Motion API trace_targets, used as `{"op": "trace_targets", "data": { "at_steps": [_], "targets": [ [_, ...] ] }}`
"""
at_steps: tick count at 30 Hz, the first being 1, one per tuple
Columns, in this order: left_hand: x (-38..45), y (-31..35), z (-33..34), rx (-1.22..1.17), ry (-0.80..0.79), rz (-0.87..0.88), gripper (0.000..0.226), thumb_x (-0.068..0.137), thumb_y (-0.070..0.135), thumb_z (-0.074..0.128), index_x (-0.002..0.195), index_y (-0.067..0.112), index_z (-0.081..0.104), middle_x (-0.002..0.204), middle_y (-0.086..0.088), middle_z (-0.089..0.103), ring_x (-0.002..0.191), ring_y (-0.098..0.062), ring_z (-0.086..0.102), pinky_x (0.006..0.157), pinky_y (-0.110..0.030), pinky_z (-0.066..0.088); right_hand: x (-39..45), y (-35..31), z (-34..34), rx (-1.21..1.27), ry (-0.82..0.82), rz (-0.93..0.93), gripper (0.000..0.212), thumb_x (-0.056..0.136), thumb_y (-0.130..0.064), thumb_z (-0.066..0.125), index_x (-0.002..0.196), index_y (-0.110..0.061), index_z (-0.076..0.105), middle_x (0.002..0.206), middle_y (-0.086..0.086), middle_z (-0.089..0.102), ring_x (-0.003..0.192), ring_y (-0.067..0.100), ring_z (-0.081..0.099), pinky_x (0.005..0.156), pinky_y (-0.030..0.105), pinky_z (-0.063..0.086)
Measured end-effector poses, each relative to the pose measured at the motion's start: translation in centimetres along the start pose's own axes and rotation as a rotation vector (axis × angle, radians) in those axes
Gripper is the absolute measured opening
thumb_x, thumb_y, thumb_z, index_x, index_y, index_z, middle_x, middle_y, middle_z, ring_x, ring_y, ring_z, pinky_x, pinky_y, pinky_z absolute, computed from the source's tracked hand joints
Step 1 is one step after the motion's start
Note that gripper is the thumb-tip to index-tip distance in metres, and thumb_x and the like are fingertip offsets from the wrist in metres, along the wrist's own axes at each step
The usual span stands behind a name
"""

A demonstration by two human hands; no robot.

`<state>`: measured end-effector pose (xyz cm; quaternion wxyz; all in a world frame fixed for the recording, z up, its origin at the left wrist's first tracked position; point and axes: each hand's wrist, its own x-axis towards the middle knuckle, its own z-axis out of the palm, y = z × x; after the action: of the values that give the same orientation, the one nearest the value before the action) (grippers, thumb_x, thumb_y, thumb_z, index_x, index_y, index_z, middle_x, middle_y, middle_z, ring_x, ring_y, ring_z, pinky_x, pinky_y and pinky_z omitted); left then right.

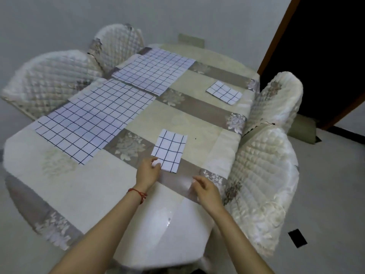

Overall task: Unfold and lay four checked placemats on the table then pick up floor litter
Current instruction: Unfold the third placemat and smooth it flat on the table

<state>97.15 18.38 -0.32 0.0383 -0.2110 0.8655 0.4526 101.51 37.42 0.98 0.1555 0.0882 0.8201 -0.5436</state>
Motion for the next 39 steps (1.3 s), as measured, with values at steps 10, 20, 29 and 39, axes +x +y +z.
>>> {"op": "trace_targets", "data": {
  "at_steps": [10,20,29,39],
  "targets": [
    [6.8,-1.2,2.2,0.199,0.040,-0.128,0.023,0.076,0.020,0.066,0.087,0.001,0.060,0.094,-0.018,0.062,0.089,-0.034,0.058,0.074,-0.038,0.047,5.0,0.3,-0.6,-0.119,-0.059,0.086,0.030,0.092,-0.020,0.049,0.119,-0.012,0.058,0.107,0.001,0.061,0.099,0.020,0.060,0.088,0.027,0.045],
    [4.4,-1.3,0.5,-0.075,-0.004,0.002,0.021,0.082,0.008,0.061,0.066,-0.001,0.054,0.063,-0.007,0.049,0.059,-0.016,0.044,0.055,-0.026,0.032,6.2,-0.5,0.3,0.005,-0.015,0.143,0.029,0.091,-0.024,0.050,0.118,-0.016,0.056,0.092,0.002,0.063,0.074,0.017,0.055,0.073,0.035,0.048],
    [-2.8,0.5,-1.5,-0.506,-0.112,-0.034,0.010,0.084,0.005,0.061,0.081,0.015,0.064,0.071,0.011,0.074,0.068,-0.002,0.067,0.054,-0.011,0.047,6.7,-3.1,0.7,0.318,0.049,0.174,0.042,0.087,-0.027,0.059,0.086,0.015,0.056,0.073,0.024,0.056,0.070,0.019,0.050,0.059,0.022,0.041],
    [-5.1,2.8,-1.2,-0.352,0.055,-0.006,0.027,0.085,0.023,0.061,0.112,0.017,0.057,0.109,0.007,0.058,0.104,-0.010,0.054,0.079,-0.013,0.042,4.1,-6.0,0.9,0.119,0.136,-0.170,0.052,0.079,-0.016,0.067,0.050,-0.020,0.024,0.043,-0.007,0.023,0.050,0.008,0.018,0.048,0.022,0.015]
  ]
}}
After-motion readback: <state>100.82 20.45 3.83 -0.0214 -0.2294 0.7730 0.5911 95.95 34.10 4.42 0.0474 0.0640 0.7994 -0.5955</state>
